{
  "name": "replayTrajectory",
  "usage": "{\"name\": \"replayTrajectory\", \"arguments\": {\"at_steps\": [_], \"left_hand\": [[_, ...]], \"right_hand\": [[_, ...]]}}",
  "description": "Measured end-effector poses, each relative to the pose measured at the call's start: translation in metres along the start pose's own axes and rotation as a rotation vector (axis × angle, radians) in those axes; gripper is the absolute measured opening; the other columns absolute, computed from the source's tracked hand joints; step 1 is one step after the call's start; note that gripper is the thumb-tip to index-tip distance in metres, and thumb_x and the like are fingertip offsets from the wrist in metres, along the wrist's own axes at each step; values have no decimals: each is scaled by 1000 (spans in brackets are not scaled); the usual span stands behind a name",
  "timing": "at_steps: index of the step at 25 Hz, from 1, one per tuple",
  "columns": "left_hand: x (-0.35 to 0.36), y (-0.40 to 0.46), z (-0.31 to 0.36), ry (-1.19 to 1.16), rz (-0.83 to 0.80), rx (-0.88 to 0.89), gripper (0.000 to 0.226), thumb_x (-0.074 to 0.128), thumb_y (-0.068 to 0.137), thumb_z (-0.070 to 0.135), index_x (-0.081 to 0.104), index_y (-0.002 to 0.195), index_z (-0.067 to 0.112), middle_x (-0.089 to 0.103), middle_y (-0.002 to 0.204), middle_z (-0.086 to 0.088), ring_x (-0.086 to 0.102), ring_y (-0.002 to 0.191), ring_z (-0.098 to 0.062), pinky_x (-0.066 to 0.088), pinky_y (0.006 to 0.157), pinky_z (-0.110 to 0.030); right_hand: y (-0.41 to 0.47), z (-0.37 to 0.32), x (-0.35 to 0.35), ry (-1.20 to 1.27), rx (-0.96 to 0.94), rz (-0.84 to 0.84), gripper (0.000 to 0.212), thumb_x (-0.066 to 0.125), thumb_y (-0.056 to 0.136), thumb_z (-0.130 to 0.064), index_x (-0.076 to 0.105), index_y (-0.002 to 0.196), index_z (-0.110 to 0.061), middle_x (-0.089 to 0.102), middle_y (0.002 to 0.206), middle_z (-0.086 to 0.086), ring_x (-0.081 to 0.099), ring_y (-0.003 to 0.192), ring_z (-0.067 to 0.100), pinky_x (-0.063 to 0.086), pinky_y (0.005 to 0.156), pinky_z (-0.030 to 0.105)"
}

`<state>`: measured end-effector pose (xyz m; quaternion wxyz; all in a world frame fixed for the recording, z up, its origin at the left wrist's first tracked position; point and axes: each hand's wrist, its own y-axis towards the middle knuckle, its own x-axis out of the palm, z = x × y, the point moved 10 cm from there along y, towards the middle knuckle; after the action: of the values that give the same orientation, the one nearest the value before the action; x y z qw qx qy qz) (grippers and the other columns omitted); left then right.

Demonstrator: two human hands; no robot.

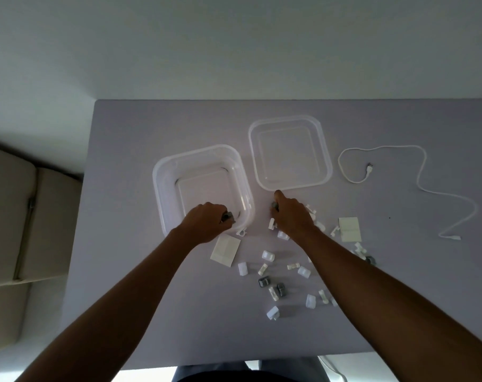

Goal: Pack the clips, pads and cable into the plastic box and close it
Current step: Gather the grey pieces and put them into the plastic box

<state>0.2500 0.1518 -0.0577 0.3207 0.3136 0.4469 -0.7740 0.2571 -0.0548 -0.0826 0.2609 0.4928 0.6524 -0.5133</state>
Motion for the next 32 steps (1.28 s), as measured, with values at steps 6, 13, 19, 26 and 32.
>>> {"name": "replayTrajectory", "arguments": {"at_steps": [6, 13, 19, 26, 32], "left_hand": [[-2, -9, -53, 215, -102, -179, 31, 48, 99, 33, 55, 108, 5, 64, 104, -14, 63, 93, -32, 45, 73, -35], [5, -14, -58, 324, -256, -117, 18, 52, 93, 15, 58, 107, 6, 59, 110, -13, 59, 101, -29, 50, 84, -37], [-5, -39, -51, 79, -243, -124, 29, 51, 96, 21, 62, 117, 6, 62, 119, -9, 59, 112, -26, 46, 93, -32], [-83, -109, -84, -432, 778, -284, 31, 53, 97, 26, 54, 126, 14, 53, 128, -10, 56, 110, -23, 49, 91, -33], [-7, -87, -124, -1071, 653, -635, 47, 26, 103, 44, 49, 131, 14, 52, 125, -11, 52, 110, -23, 44, 100, -42]], "right_hand": [[-1, 4, -5, 206, 2, 11, 16, 56, 84, -14, 41, 83, -18, 52, 64, 3, 51, 66, 30, 37, 62, 32], [-7, -30, -47, 630, -73, 169, 15, 62, 88, -16, 48, 83, -14, 52, 64, 6, 46, 57, 17, 44, 58, 31], [-24, -136, -45, 662, -309, -56, 20, 64, 88, -19, 46, 83, -14, 53, 69, 20, 42, 56, 15, 40, 52, 25], [1, -174, 40, 74, -247, -374, 13, 60, 89, -22, 49, 91, -15, 58, 79, 7, 59, 75, 27, 47, 66, 36], [-8, -191, 70, 81, -220, -499, 21, 57, 91, -34, 41, 89, -20, 59, 86, 7, 55, 76, 21, 43, 69, 32]]}}
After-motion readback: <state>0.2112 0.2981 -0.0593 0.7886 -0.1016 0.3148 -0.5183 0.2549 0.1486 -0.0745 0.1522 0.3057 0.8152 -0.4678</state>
